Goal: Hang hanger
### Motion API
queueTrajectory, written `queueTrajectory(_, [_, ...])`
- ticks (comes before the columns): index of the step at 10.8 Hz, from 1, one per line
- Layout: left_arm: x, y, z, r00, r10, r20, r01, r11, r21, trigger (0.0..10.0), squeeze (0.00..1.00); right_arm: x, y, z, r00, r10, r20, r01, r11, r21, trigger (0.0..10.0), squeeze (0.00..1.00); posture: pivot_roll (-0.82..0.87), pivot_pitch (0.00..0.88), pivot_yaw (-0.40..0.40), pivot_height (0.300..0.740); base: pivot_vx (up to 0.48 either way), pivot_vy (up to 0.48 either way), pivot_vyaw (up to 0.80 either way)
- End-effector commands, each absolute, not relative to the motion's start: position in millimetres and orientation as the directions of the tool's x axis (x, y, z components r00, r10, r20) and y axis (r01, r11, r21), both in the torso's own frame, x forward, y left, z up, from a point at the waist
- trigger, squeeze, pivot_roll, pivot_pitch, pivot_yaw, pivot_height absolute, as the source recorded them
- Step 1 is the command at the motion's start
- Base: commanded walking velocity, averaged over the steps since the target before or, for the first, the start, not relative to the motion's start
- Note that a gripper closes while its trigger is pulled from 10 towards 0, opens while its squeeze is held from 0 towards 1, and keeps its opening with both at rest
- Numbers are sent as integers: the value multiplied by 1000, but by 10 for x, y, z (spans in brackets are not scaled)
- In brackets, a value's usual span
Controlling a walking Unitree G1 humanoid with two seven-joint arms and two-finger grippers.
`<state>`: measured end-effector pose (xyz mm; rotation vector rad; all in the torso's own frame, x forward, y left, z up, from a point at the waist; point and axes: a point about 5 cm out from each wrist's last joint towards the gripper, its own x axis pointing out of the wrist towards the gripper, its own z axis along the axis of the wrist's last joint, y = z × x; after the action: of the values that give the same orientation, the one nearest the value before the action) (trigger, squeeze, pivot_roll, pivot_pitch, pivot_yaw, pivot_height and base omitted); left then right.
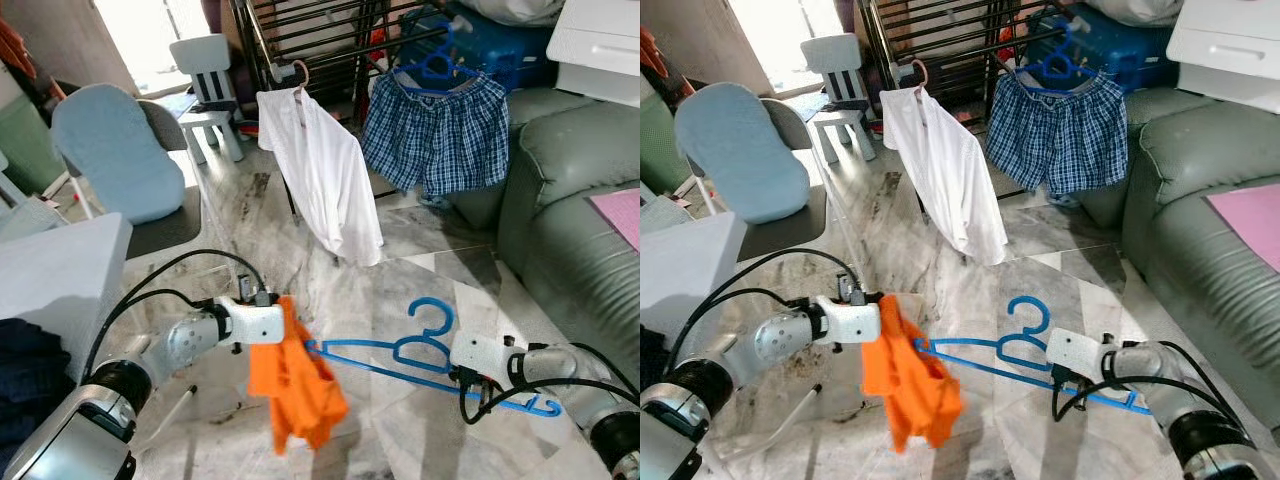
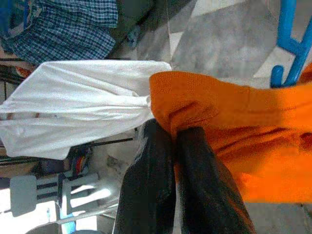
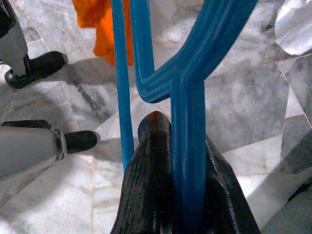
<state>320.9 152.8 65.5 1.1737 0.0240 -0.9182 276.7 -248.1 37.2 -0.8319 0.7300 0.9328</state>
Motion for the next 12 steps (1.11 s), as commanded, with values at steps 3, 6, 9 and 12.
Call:
queueTrajectory(3, [3256,1550,759,665,-610,-432,611,110,784,10000,0,2793,-2399,362,396,407,-823,-906,322,-277,10000,0,-129,0,137,740,0,0,0])
queueTrajectory(6, [3288,1505,811,674,-618,-404,593,128,795,10000,0,2750,-2340,289,356,421,-834,-921,310,-237,10000,0,-131,0,137,740,0,0,0])
queueTrajectory(9, [3313,1470,932,685,-635,-357,588,191,786,10000,0,2728,-2297,202,352,404,-844,-920,317,-231,10000,0,-126,0,134,740,0,0,0])
queueTrajectory(12, [3274,1379,1005,704,-651,-285,601,332,727,10000,0,2706,-2292,78,379,342,-860,-894,376,-244,10000,0,-121,0,130,740,0,0,0])
